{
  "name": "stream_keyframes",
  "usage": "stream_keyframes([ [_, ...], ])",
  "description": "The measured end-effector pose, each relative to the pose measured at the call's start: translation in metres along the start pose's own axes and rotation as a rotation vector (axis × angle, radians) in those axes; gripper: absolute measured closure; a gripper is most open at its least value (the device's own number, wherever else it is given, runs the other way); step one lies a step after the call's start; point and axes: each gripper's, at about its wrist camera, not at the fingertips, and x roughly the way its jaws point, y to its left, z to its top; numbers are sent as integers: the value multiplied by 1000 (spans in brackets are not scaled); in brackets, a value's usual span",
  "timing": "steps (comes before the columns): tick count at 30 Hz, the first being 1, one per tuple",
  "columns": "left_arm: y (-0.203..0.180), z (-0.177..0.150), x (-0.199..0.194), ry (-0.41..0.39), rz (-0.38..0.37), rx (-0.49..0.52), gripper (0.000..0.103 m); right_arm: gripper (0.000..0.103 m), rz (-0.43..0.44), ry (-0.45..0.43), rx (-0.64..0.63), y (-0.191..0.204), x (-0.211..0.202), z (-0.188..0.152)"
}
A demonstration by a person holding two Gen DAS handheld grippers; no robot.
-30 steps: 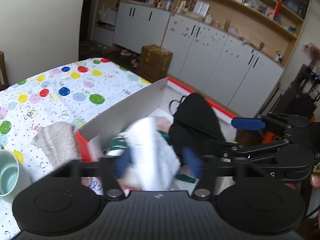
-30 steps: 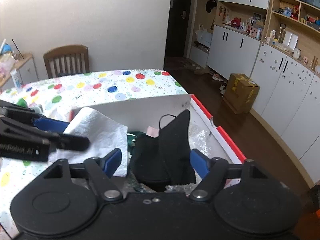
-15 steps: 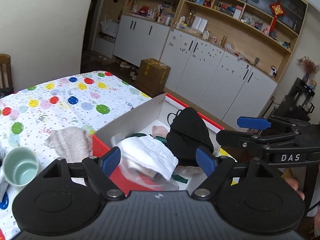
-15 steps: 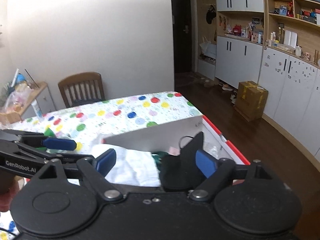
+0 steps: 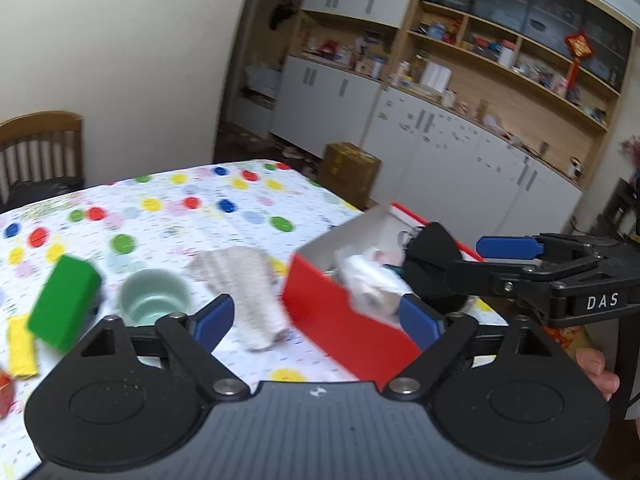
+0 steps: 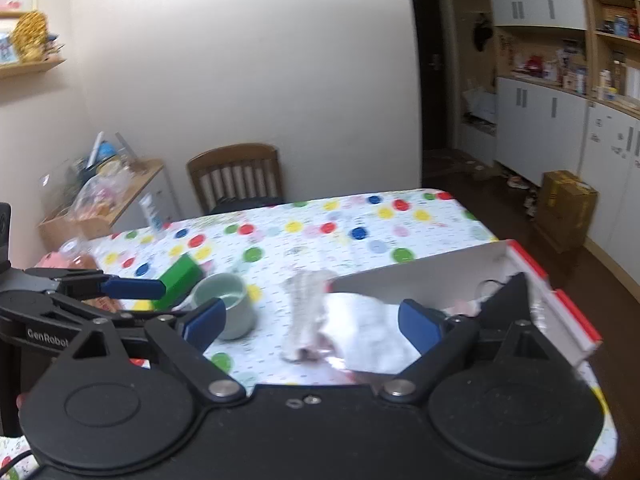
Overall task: Organize soft objects
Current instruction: 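Withdraw both tools toward the white towel and green sponge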
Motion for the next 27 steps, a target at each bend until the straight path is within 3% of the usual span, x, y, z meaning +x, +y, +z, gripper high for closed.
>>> stream_keyframes([
  [2,12,-5,-9,-15,32,-7,1,10,18,10,-18,13,7,0],
  [9,58,-20,-28,-63,163,-59,0,10,35,50,-48,48,32,2],
  [17,112,-27,-19,-48,315,-87,0,10,-42,88,-37,77,75,-8],
  [27,142,-24,9,-46,419,-58,0,11,-142,139,29,82,125,-36],
])
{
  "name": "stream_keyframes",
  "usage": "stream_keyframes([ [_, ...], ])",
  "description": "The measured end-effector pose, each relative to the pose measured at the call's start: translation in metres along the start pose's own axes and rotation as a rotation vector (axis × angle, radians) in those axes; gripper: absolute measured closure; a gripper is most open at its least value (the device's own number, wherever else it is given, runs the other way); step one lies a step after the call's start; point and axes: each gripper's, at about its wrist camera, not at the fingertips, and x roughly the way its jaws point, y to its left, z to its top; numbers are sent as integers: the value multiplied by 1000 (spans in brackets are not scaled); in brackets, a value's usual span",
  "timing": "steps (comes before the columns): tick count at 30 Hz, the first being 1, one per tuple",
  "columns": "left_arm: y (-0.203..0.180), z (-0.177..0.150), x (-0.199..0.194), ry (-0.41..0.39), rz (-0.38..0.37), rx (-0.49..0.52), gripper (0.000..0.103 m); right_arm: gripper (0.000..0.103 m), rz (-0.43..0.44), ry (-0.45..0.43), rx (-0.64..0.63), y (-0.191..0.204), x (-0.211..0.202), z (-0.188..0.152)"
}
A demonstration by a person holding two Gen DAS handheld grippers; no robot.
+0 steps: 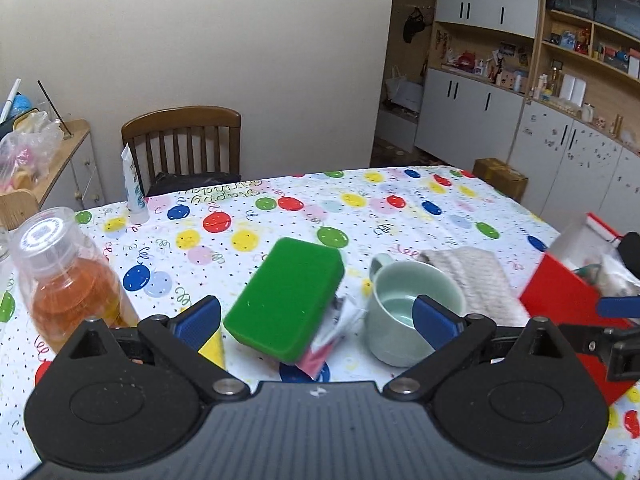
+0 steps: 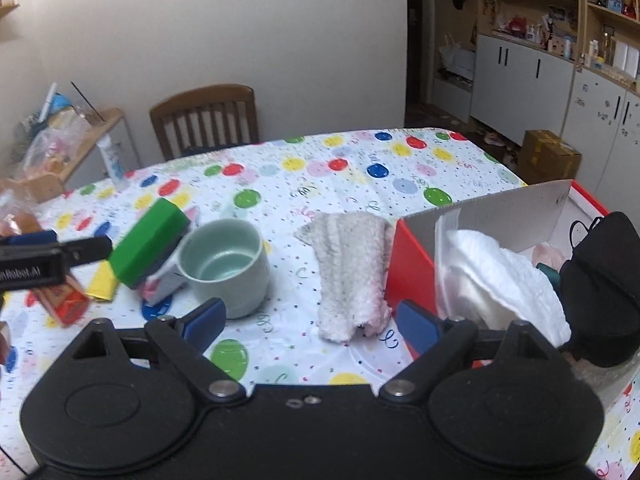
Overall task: Organize soft objects
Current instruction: 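Withdraw both tools toward the white towel and green sponge, then grasp the white towel with the right gripper while the left gripper grasps the green sponge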
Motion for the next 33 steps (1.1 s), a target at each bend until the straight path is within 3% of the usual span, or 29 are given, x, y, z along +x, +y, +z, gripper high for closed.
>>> stream_keyframes([
  [8,-5,2,34,22,37,89,0,12,-71,1,-3,2,31,-4],
  [17,8,5,65,69,46,48,0,14,-167,-60,-60,24,47,-16],
  [24,17,5,79,99,45,15,0,16,-205,-54,7,31,53,-42],
  [29,16,6,89,116,32,5,0,20,-232,-42,127,15,71,-34],
  [33,18,8,96,126,21,-20,0,30,-246,-26,210,4,85,-27],
])
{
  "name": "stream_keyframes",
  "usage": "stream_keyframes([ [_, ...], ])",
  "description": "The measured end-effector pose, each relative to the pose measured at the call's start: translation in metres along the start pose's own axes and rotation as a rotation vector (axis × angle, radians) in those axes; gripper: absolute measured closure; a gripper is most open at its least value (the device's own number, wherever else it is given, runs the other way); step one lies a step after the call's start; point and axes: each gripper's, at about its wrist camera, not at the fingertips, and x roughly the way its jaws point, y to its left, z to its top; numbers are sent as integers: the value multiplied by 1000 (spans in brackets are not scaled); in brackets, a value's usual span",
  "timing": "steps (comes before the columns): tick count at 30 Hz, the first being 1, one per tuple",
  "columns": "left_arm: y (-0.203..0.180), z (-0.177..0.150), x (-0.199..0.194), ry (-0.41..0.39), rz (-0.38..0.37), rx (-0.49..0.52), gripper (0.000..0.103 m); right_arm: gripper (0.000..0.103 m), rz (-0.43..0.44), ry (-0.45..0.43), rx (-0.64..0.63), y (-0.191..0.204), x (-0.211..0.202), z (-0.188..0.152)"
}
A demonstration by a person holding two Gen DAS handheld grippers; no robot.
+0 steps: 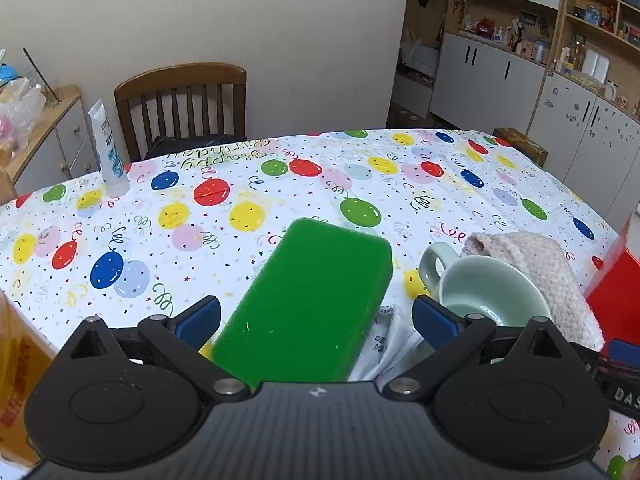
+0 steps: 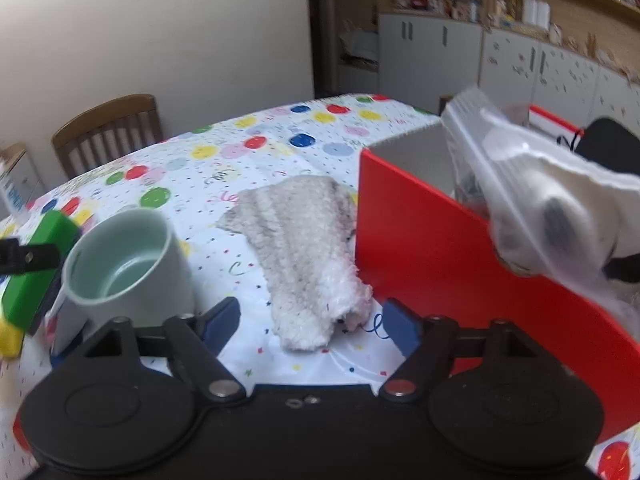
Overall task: Organize soft objects
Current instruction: 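Grasp the white towel with the right gripper while the left gripper grasps the green sponge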
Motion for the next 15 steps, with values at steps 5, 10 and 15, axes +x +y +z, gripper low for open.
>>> stream_keyframes([
  [5,9,0,11,36,1,-52,1,43,-42,41,55,-2,20,3],
  [10,15,-3,14,57,-12,-97,8,65,-66,64,51,-1,32,6],
  [15,16,-3,12,57,-14,-104,15,84,-62,72,41,-2,34,8],
])
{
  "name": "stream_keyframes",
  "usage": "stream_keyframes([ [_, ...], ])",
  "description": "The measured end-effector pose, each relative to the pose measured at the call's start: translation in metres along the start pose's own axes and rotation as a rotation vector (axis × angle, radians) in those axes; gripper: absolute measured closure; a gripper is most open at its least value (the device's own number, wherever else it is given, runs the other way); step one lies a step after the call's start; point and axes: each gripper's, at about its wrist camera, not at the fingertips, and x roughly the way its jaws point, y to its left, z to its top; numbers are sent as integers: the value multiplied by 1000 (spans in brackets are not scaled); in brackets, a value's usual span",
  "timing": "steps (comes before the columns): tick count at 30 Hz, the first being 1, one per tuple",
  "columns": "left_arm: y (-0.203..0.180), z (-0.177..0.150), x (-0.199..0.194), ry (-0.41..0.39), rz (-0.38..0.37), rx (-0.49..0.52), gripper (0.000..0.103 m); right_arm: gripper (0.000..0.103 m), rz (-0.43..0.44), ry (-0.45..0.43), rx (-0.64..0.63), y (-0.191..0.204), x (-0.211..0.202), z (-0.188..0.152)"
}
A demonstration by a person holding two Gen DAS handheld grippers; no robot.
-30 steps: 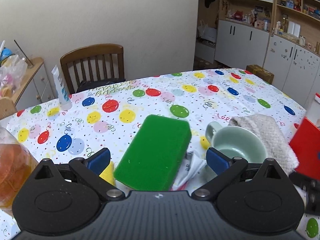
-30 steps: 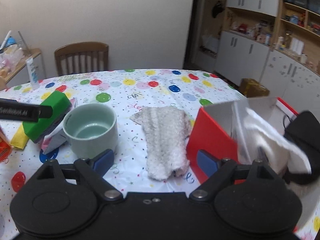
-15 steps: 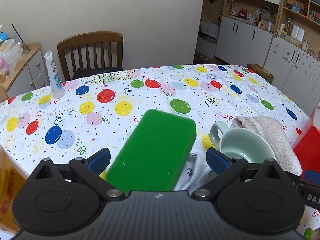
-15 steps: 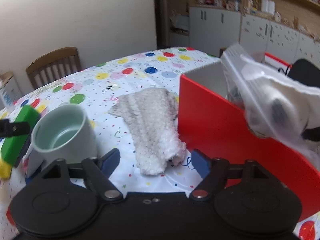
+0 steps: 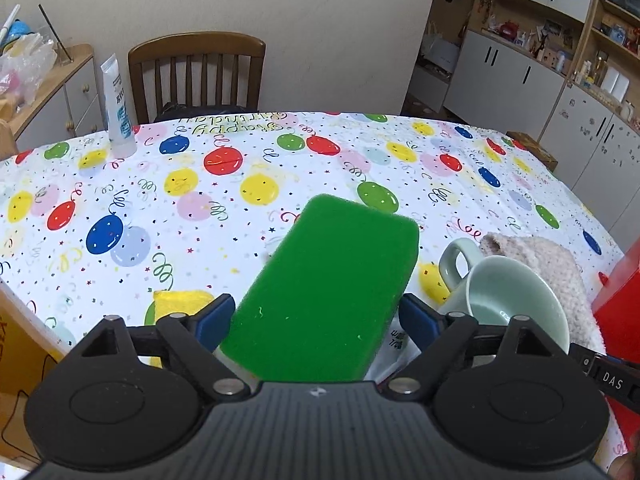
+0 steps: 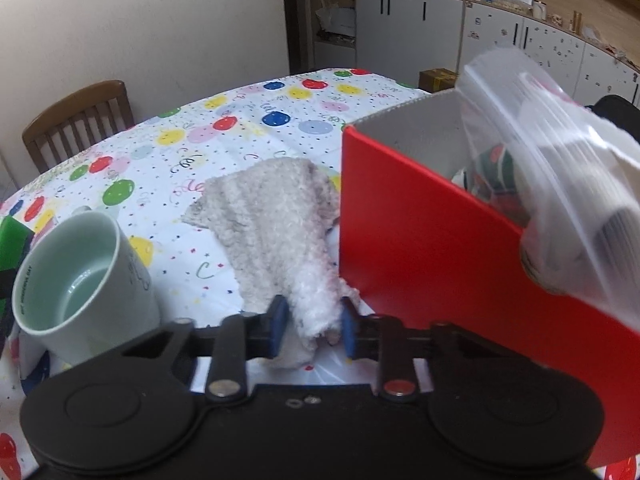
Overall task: Organize soft objects
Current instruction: 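Grasp the white towel with the right gripper while the left gripper grasps the green sponge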
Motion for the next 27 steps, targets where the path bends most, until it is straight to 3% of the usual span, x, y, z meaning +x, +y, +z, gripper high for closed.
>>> stream_keyframes([
  [6,-5,0,-5,-8,14,15,19,97,18,-19,-40,4,-8,6],
  [17,-13,0,-32,-44,2,-12,21,99,131,-123,-105,7,-51,17],
  [27,-21,5,-80,-74,-37,-31,21,99,261,-213,-196,-3,-118,38],
])
